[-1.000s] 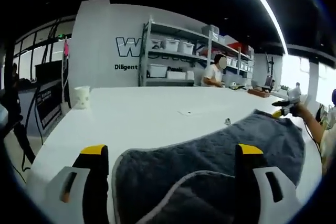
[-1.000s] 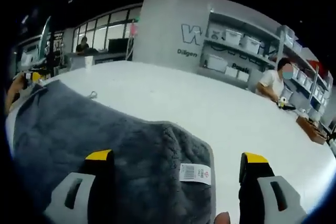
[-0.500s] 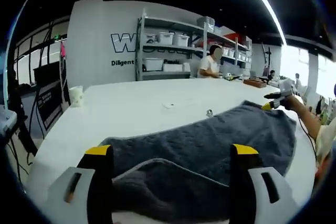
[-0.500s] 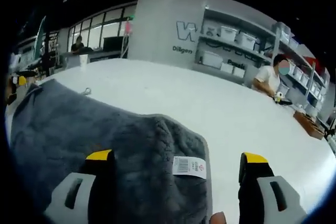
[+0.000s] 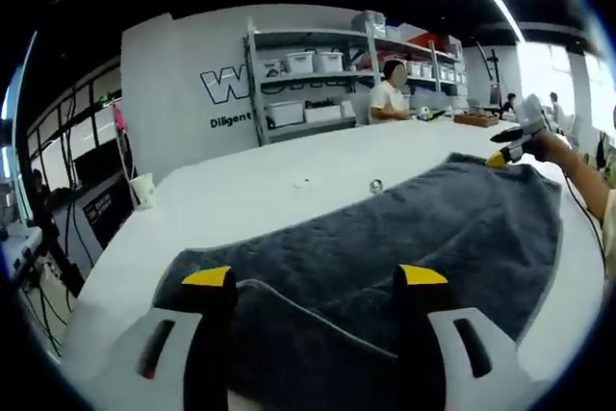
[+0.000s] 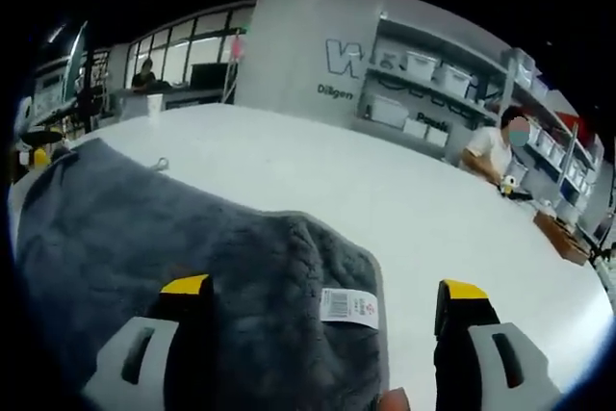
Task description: Open the folded towel by lifting each exposed corner and separating the folded layers until the towel lies flat within the target outline without major curled edges
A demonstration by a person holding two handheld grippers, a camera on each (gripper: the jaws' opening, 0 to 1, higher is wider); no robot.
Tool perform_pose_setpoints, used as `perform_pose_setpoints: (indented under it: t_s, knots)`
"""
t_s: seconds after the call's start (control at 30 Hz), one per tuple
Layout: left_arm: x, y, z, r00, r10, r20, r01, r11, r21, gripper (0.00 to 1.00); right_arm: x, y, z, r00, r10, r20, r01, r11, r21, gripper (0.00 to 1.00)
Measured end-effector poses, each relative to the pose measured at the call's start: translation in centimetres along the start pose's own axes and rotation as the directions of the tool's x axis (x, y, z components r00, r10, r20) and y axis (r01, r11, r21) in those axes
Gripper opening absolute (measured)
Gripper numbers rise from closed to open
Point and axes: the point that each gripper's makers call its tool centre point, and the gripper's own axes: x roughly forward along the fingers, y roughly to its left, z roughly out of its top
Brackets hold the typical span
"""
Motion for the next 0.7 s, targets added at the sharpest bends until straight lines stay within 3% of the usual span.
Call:
perform_pose_setpoints:
  t_s: [0.17,0.33,0.47,0.7]
  knots:
    - [0.0,0.4,-1.4,0.998,0.038,-0.045,-0.037,0.999,0.028,0.54,-0.2,-0.1,0.0,1.000,-0.002,0.003,0.002,1.000,0.009,0.96]
    - [-0.6,0.6,-2.5,0.993,0.081,-0.090,-0.073,0.994,0.086,0.32,-0.3,0.1,-0.2,1.000,-0.011,-0.004,0.011,1.000,0.009,0.94]
    - [-1.1,0.7,-3.3,0.988,0.100,-0.117,-0.089,0.991,0.099,0.29,-0.2,0.1,-0.3,1.000,-0.012,-0.009,0.012,1.000,0.009,0.94]
    - [-2.0,0.8,-3.4,0.990,0.091,-0.111,-0.084,0.994,0.064,0.16,-0.1,-0.1,-0.5,1.000,-0.011,-0.016,0.011,1.000,0.006,0.92]
